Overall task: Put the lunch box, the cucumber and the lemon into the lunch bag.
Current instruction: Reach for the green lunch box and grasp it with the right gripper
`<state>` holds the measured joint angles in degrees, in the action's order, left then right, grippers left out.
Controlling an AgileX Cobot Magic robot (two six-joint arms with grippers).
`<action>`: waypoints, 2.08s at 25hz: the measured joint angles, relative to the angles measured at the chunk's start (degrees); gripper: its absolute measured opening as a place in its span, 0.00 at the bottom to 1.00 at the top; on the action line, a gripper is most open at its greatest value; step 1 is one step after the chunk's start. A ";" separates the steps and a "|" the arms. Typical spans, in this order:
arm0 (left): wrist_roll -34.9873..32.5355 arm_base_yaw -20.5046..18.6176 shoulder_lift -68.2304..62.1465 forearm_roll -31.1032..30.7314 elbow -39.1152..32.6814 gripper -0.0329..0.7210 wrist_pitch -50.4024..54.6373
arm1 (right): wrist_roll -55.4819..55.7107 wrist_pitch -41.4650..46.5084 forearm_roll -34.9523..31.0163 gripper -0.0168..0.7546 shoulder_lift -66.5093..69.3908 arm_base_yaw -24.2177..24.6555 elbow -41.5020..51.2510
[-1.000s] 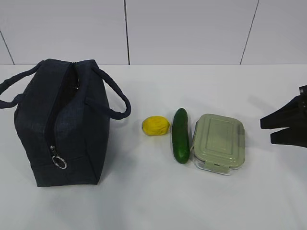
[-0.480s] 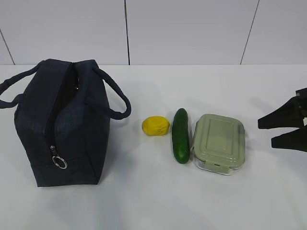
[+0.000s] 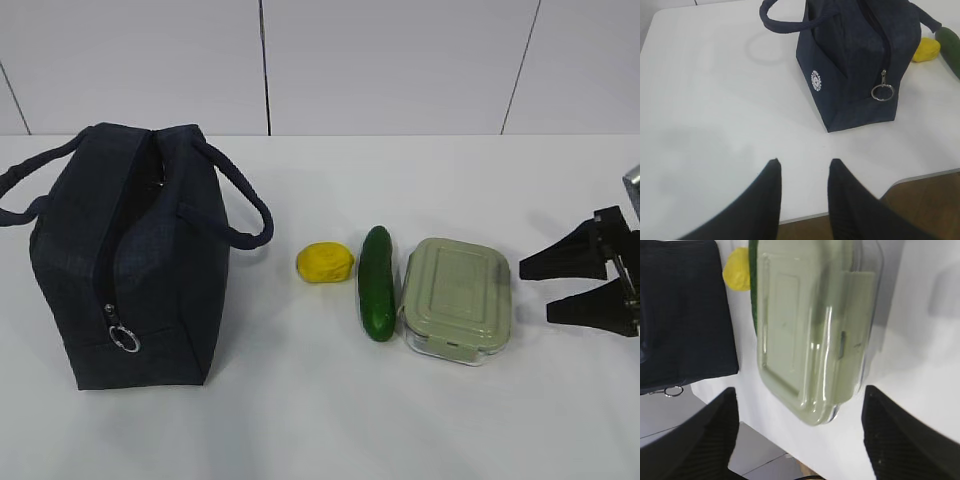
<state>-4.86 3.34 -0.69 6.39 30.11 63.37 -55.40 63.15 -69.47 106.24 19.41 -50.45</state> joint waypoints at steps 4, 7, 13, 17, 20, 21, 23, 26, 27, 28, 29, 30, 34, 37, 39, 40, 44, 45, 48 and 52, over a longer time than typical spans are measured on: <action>0.00 0.00 0.00 0.00 0.00 0.34 0.00 | -0.23 1.38 -0.57 0.76 4.00 0.00 -2.54; 0.00 0.00 0.00 0.00 0.00 0.34 0.00 | -0.42 1.74 -0.87 0.76 6.01 0.00 -4.19; 0.00 0.00 0.00 0.00 0.00 0.34 0.00 | -0.67 1.77 -1.53 0.76 9.38 0.00 -4.97; 0.00 0.00 0.00 0.00 0.00 0.34 0.00 | -2.28 1.77 -2.56 0.76 10.83 0.00 -5.09; 0.00 0.00 0.00 0.00 0.00 0.34 0.00 | -3.64 1.77 -4.14 0.76 11.07 0.00 -5.09; 0.00 0.00 0.00 0.00 0.00 0.34 0.00 | -4.20 1.87 -4.59 0.76 11.20 0.00 -5.09; 0.00 0.00 0.00 0.00 0.00 0.34 0.00 | -4.82 1.87 -5.12 0.76 11.63 -0.49 -5.09; 0.00 0.00 0.00 0.00 0.00 0.34 0.00 | -6.03 1.87 -5.63 0.76 12.49 -1.88 -5.09; 0.00 0.00 0.00 0.00 0.00 0.34 0.00 | -6.28 1.59 -5.77 0.76 12.90 -2.35 -5.09; 0.00 0.00 0.00 0.00 0.00 0.34 0.00 | -6.59 1.15 -5.81 0.76 13.14 -2.84 -5.09; 0.00 0.00 0.00 0.00 0.00 0.34 0.00 | -6.87 1.00 -5.96 0.76 13.41 -3.40 -5.13; 0.00 0.00 0.00 0.00 0.00 0.34 0.00 | -7.10 0.88 -6.23 0.76 13.67 -3.85 -5.22; 0.00 0.00 0.00 0.00 0.00 0.34 0.00 | -7.83 -0.51 -6.91 0.76 13.77 -4.92 -5.22; 0.00 0.00 0.00 0.00 0.00 0.34 0.00 | -8.06 -2.18 -8.22 0.76 13.77 -5.75 -5.22; 0.00 0.00 0.00 0.00 0.00 0.34 0.00 | -8.36 -3.41 -9.08 0.76 13.78 -6.44 -5.22; 0.00 0.00 0.00 0.00 0.00 0.34 0.00 | -8.62 -3.66 -9.29 0.76 13.88 -6.87 -5.26; 0.00 0.00 0.00 0.00 0.00 0.34 0.00 | -9.19 -5.11 -10.22 0.76 13.88 -8.01 -5.26; 0.00 0.00 0.00 0.00 0.00 0.34 0.00 | -9.25 -5.21 -10.33 0.76 13.88 -7.99 -5.26; 0.00 0.00 0.00 0.00 0.00 0.34 0.00 | -9.64 -5.47 -10.93 0.76 13.88 -8.08 -5.26; 0.00 0.00 0.00 0.00 0.00 0.34 0.00 | -11.54 -5.55 -11.28 0.76 13.88 -8.08 -5.26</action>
<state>-4.86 3.34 -0.69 6.39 30.11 63.37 -66.94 57.59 -80.75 120.13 11.33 -55.71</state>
